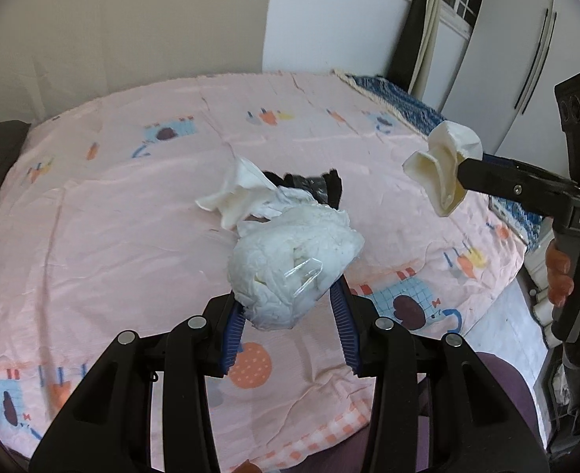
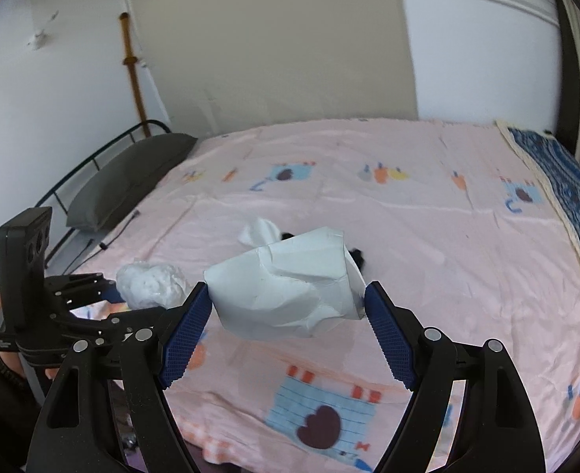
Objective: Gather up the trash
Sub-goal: 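Carry the plastic bag and tissue down over the black trash bag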
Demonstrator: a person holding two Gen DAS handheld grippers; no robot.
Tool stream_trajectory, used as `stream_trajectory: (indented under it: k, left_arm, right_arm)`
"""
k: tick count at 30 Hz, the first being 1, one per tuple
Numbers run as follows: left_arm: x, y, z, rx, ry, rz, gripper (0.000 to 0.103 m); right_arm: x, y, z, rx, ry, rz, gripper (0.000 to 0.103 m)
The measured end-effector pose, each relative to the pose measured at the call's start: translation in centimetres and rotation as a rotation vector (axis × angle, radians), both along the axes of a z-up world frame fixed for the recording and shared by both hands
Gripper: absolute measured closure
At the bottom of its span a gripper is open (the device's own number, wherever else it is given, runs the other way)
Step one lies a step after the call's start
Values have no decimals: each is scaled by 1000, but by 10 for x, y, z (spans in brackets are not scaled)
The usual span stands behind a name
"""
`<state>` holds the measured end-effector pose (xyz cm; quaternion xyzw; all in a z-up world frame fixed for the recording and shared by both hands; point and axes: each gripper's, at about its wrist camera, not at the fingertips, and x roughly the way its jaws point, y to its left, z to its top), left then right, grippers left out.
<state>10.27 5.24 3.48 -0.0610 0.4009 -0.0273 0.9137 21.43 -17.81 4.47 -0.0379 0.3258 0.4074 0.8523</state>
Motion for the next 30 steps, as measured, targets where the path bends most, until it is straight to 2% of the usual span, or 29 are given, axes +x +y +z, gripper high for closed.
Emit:
stream_trajectory:
  k: [12,22,30]
  left_arm:
    - [-59,49,26,-7,-53,88,60]
    - [-121,96,29,35,-49,163,60]
    - [-177,138,15,30,-24,265,60]
  right_arm:
    - [-60,72,31,29,-31,129,28]
    - [-126,153,25,-19,-40,302,28]
    - [-178,215,9,-60,-27,439,28]
